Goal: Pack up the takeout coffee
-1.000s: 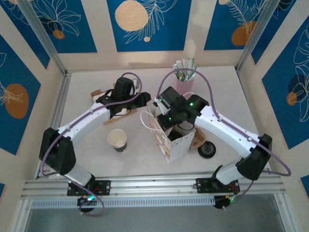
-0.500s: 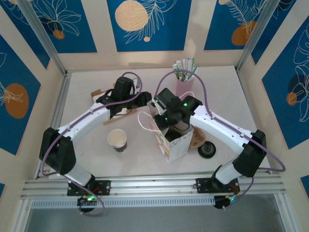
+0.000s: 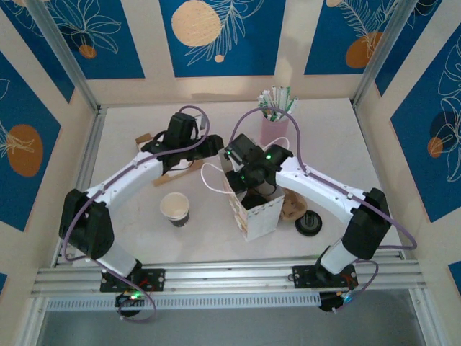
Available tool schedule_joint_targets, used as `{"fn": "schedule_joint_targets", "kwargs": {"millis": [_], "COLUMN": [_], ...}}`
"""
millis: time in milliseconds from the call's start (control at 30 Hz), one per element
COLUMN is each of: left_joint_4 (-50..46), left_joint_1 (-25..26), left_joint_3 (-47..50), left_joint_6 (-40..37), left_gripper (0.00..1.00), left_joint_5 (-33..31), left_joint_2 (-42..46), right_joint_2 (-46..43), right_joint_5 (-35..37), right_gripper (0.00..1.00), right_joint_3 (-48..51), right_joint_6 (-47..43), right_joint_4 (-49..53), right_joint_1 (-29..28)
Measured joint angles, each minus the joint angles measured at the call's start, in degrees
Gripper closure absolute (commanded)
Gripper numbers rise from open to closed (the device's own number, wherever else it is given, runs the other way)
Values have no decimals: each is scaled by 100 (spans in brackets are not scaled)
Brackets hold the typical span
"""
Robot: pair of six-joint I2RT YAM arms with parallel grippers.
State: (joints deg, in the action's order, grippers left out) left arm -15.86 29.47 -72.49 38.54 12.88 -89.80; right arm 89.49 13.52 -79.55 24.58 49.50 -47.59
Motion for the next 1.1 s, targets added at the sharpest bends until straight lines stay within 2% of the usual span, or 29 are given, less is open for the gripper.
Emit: {"fn": "schedule_joint_targets", "kwargs": {"millis": [567, 1100], "left_joint_4": [-7, -122], "left_joint_1": [-369, -382], "left_joint_3": [-15, -42], "left_joint_6": [-17, -13], "left_gripper": [46, 43], "left_joint_5": [26, 170], "left_joint_2": [-31, -81], "right_joint_2": [708, 555], "right_joint_5": [-4, 81], "right_gripper": [97, 65], "right_joint_3": [90, -223], "right_joint_6": [186, 247], "right_joint_4": [-586, -264], "right_joint_1": [81, 103]}}
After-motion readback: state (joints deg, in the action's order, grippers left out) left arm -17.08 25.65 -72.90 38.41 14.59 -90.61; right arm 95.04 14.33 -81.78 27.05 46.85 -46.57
